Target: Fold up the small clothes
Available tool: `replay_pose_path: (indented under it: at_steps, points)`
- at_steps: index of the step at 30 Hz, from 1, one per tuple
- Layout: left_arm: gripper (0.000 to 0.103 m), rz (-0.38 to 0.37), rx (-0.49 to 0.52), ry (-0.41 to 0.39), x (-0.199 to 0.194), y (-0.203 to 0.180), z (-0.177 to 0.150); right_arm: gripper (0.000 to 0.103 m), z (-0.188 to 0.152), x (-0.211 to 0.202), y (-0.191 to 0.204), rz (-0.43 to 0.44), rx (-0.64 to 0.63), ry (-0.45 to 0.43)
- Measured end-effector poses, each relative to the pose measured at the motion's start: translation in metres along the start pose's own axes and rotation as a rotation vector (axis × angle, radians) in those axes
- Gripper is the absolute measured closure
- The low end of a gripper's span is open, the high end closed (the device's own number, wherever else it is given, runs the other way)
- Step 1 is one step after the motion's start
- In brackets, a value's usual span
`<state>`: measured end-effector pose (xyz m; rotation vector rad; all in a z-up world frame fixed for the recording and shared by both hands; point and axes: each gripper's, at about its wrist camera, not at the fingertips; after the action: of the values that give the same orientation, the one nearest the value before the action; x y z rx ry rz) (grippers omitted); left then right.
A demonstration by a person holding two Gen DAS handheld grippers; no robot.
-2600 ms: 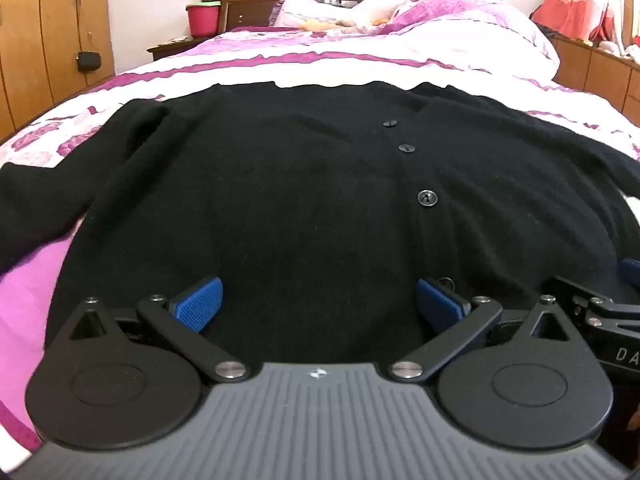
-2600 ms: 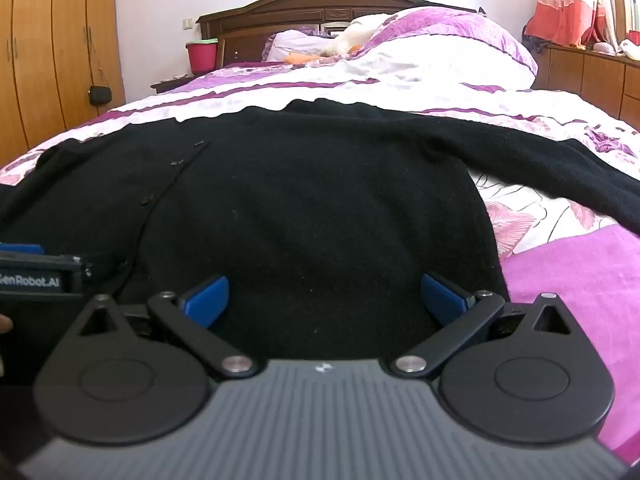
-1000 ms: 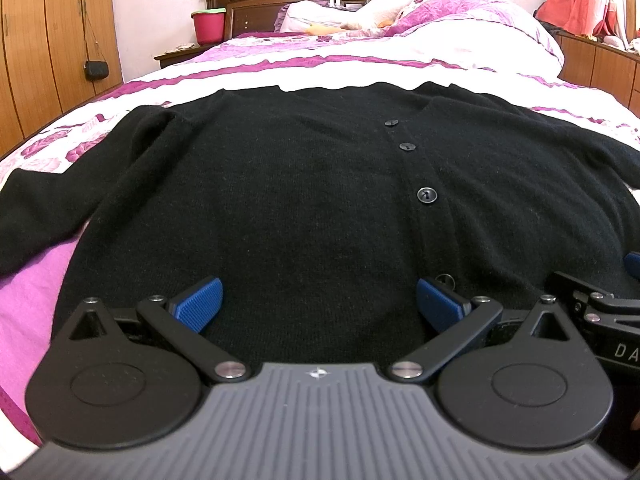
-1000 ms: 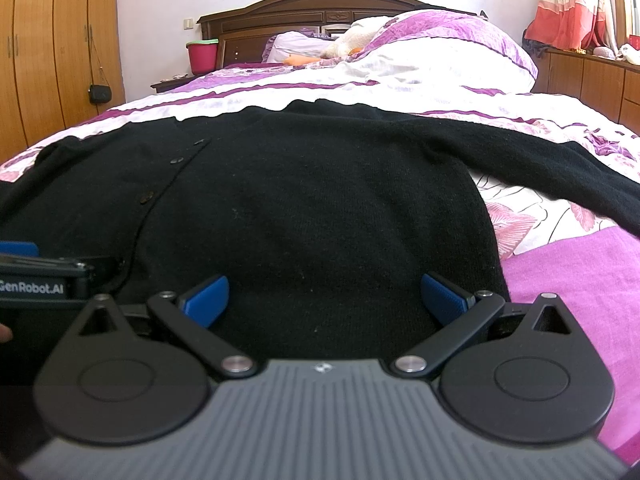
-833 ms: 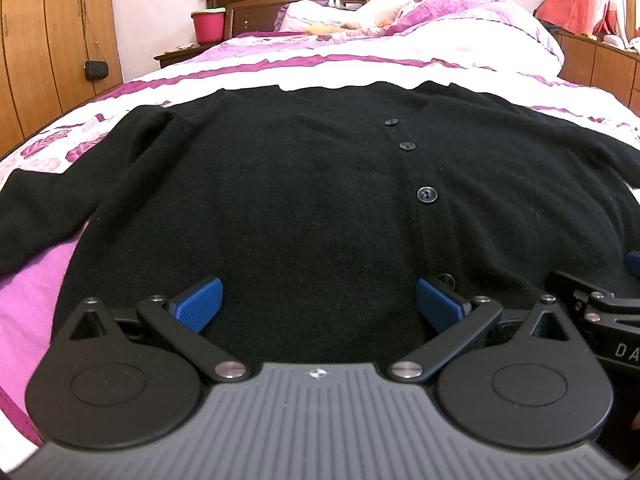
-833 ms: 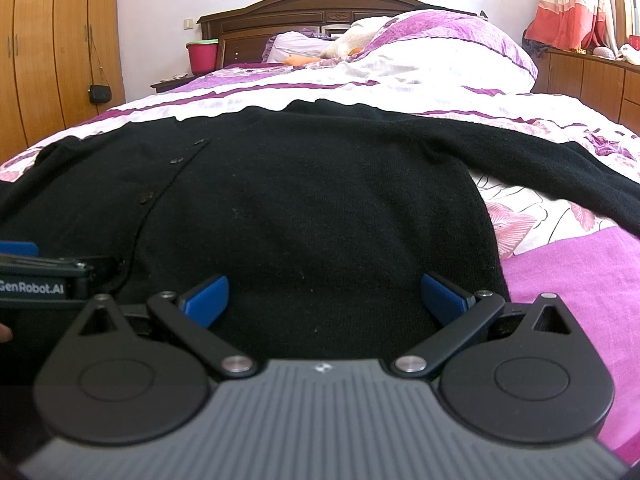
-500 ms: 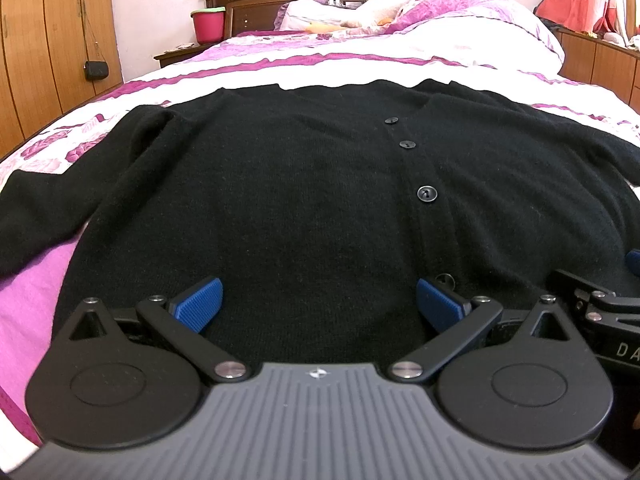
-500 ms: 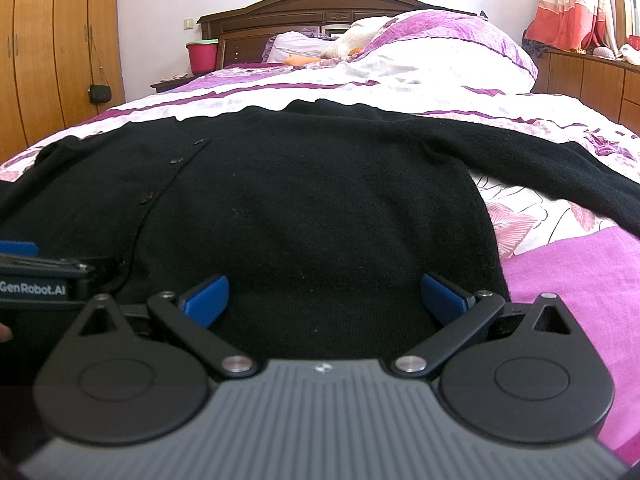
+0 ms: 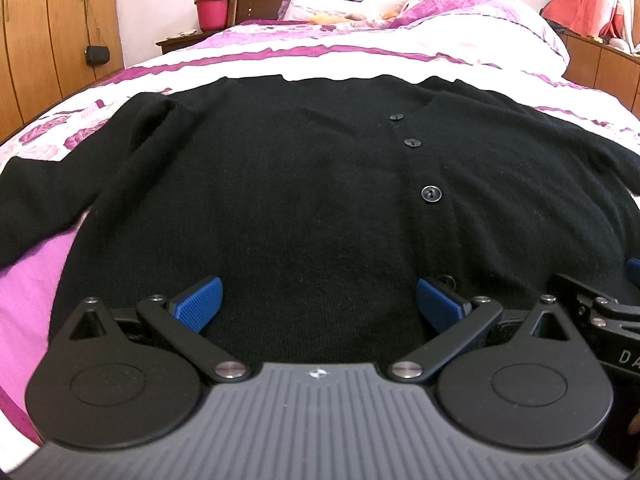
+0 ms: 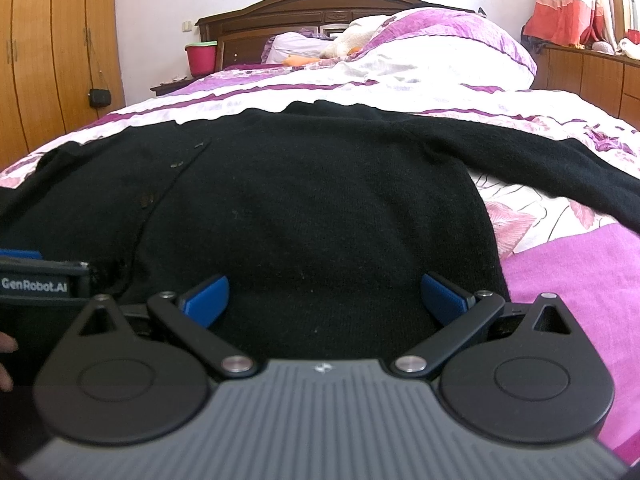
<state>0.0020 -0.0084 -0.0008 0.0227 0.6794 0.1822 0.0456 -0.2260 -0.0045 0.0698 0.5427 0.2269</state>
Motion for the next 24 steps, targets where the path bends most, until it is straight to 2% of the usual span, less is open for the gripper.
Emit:
replay_pose_path:
  at_steps: [4,7,11,19,24]
  points:
    - [0.0,0.005,0.004,0.003,-0.001,-0.001,0.001,0.0,0.003,-0.002,-0.004,0.03,0.036,0.018]
    - [0.0,-0.004,0.01,-0.001,-0.001,0.0,0.002,0.0,0.011,-0.01,-0.013,0.089,0.095,0.032]
    - [0.0,-0.028,0.012,0.033,-0.006,0.005,0.01,0.0,0.022,-0.023,-0.029,0.152,0.179,0.036]
    - [0.0,-0.025,0.004,0.048,-0.017,0.011,0.021,0.0,0.046,-0.049,-0.067,0.113,0.178,-0.018]
    - [0.0,-0.018,-0.008,0.038,-0.022,0.011,0.03,0.0,0.055,-0.057,-0.108,0.073,0.201,-0.018]
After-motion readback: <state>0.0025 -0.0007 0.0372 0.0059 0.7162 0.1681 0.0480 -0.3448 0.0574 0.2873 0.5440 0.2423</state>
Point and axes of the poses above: each gripper's, at about its wrist camera, not at the fingertips, and x roughly the way its jaws point, y to its left, z to its top, and after that the axes turned 6 degrees about z, right-handed
